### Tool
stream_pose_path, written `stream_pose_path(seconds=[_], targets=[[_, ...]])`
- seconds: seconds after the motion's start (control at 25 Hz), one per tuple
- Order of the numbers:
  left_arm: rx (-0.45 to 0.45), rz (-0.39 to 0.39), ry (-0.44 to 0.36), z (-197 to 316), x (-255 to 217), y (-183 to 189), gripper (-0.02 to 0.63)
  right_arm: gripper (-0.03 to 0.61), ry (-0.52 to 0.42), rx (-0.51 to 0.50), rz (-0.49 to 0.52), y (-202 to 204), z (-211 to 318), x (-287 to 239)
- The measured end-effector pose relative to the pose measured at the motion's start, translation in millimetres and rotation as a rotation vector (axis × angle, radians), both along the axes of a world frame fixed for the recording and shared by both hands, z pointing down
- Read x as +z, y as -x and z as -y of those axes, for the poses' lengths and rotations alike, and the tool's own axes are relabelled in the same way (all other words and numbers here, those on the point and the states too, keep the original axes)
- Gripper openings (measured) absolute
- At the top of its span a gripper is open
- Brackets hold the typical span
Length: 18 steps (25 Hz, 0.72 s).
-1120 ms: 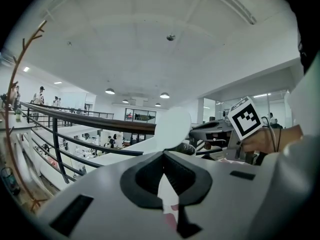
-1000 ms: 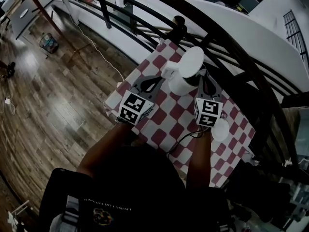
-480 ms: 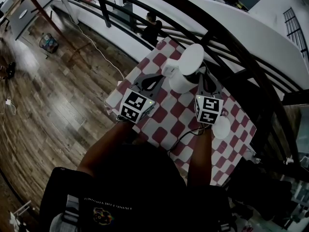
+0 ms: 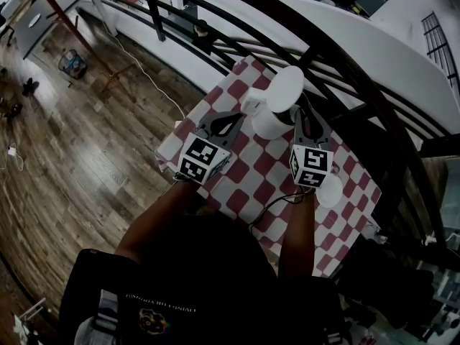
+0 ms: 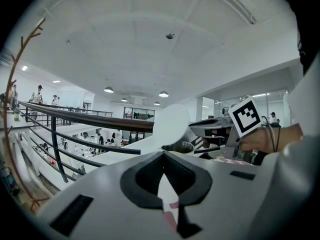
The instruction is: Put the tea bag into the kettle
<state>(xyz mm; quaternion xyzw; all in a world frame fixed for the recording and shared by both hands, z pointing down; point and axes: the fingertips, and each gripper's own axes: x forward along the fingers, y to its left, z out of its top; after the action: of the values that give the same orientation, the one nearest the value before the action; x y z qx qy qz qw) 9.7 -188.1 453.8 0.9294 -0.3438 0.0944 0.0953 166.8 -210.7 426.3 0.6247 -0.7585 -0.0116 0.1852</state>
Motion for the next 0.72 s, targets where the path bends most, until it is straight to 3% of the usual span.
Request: stream_pose_path(seconds=[0.44, 0.52, 0.6, 0.64, 0.72], targets=[[0.002, -0.002, -0.001, 2.0, 1.1, 0.8, 0.003, 0.063, 0.022, -0.002, -0.032, 1.4, 3.6, 4.3], [0.003, 0.0, 0.001, 1.9, 1.3, 0.9, 0.003, 0.063, 0.12, 0.003, -0.131, -0.5, 3.2, 21.4], [0.005, 0.002, 0.002, 1.6, 2.4, 0.6, 0.003, 0.063, 0.232, 0.021, -0.321, -4.4, -0.5, 36.7], [0.005, 0.001, 0.003, 1.8, 2.7, 0.5, 0.003, 0.063, 0.243, 0.033, -0.377, -5.6, -1.4, 36.6], [0.005, -0.005, 0.009, 2.5, 2.5, 0.3, 0.003, 0.063, 0.216, 0.051, -0.352, -5.5, 0.0, 29.3]])
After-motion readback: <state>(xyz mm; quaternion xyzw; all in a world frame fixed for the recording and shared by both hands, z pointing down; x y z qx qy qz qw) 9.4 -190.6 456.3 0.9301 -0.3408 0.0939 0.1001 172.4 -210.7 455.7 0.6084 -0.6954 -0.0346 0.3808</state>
